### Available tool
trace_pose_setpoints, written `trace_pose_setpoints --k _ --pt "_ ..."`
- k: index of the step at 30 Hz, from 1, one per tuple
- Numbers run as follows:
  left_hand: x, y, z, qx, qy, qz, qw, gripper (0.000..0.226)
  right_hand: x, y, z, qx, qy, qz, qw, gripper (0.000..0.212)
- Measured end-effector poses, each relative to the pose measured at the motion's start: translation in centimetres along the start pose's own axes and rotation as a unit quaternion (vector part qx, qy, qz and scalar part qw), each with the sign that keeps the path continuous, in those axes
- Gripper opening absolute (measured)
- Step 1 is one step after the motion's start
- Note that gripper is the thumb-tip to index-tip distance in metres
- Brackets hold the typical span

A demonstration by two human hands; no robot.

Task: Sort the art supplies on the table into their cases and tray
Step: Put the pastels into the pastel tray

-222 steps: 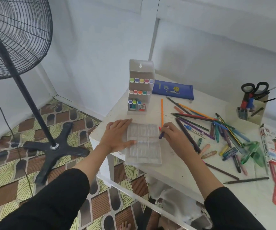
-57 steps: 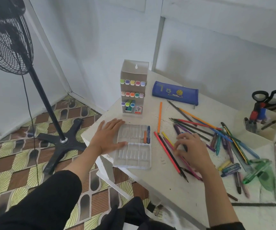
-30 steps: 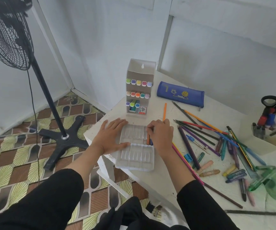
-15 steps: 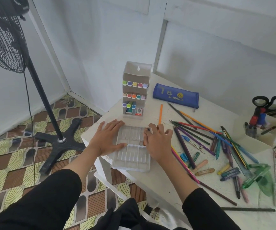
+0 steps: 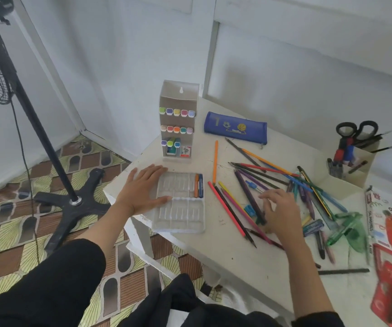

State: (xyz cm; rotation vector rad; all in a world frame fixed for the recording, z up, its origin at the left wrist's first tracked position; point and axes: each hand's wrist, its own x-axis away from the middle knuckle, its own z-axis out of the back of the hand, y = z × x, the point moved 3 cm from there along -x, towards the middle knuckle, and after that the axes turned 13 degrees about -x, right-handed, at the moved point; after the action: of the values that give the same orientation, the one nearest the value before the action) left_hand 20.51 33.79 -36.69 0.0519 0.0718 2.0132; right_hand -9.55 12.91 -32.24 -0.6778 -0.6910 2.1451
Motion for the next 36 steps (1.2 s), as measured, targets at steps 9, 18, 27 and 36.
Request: trace_pose_setpoints --k 9,18,27,36 --pt "-0.1 -0.2 -0.2 0.016 0.006 -0.010 1.000 0.095 1.6 2.7 3.3 -0.023 -0.117 -0.070 0.990 0.013" --pt "-0.2 -0.3 -0.3 0.006 0.002 -0.008 1.000 0.096 2.2 2.9 3.7 0.038 -0.162 -0.059 0.984 0.024" --pt "0.0 0.1 0.2 0.008 0.010 0.000 1.000 0.096 4.1 3.0 3.9 0.031 -0.098 -0.046 0.994 0.023" --pt "0.1 0.3 0.4 0.011 0.006 0.001 1.000 0.098 5.4 0.3 3.4 -0.147 -0.025 -0.119 0.982 0.012"
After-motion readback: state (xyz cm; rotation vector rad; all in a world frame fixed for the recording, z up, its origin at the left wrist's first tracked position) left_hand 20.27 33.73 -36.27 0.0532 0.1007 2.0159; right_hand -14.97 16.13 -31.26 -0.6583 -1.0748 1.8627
